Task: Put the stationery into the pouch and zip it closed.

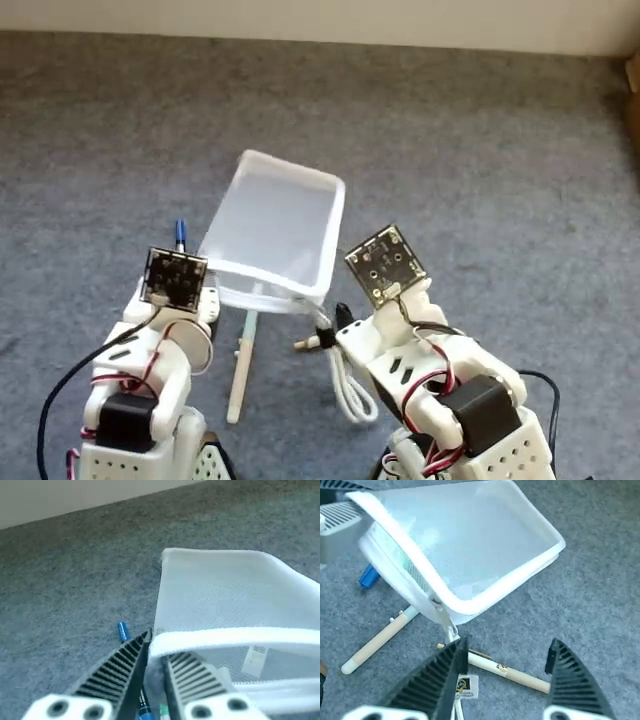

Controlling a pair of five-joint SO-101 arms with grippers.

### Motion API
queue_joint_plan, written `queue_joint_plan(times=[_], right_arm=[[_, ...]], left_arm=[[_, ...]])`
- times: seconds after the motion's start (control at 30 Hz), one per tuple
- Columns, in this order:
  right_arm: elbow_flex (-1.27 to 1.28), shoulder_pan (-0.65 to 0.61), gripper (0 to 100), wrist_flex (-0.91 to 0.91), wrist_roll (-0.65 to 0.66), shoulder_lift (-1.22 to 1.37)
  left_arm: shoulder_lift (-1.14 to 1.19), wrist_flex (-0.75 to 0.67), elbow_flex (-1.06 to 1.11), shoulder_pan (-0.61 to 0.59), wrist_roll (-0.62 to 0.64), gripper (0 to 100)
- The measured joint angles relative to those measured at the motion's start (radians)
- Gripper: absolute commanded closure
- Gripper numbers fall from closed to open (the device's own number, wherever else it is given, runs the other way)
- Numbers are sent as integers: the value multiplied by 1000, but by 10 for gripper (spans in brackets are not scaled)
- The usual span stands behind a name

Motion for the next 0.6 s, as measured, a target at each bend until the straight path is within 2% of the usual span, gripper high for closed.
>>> queue_joint_plan(times=[0.2,0.47,0.6], right_arm=[[72,0,763,-109,-12,0],[118,38,763,-195,-54,0],[144,43,763,-224,-54,0]], left_arm=[[0,87,-132,-55,0,993],[6,87,-196,-112,34,993],[120,87,-253,-114,37,993]])
